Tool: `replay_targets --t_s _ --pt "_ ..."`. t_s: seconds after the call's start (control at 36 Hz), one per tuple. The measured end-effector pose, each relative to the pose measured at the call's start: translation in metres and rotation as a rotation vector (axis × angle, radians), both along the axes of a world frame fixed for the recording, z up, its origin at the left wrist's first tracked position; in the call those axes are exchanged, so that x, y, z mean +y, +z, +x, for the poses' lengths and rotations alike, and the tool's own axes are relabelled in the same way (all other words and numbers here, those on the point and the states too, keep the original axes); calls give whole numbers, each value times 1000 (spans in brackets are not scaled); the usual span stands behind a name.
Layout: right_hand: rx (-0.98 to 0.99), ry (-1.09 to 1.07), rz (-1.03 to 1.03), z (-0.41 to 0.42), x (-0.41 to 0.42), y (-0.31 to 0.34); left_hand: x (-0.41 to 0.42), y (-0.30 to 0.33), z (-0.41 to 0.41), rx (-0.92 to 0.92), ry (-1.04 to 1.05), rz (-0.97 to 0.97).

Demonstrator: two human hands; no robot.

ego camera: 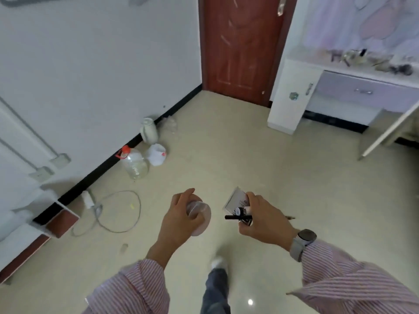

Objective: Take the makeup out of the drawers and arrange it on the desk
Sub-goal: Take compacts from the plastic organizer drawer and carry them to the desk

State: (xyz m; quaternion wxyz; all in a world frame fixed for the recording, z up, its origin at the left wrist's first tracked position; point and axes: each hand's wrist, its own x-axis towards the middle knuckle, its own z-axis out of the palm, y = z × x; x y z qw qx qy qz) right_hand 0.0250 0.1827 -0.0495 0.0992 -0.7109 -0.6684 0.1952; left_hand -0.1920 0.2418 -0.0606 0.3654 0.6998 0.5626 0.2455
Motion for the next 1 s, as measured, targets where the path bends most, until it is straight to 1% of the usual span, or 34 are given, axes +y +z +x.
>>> replay_targets --t_s 0.14,0.25,0.36,0.53,0.69,0.86,1.0 --pt "-68 -159 -25 96 87 4 115 1 100 -27 -123 3" --pt "-98 -283 -70 169 155 21 204 16 179 -35 -241 -9" --pt "-110 -408 -65 236 207 39 283 36 259 -39 -332 20" --pt "-94 -587 -26 343 266 42 375 44 384 -56 -465 34" --pt "-93 -661 -14 461 342 29 456 29 507 -74 -556 12" --pt "-69 -703 9 586 446 33 551 29 625 -105 -511 -62" --pt "-25 -669 -16 653 537 38 637 36 689 -143 -394 -110"
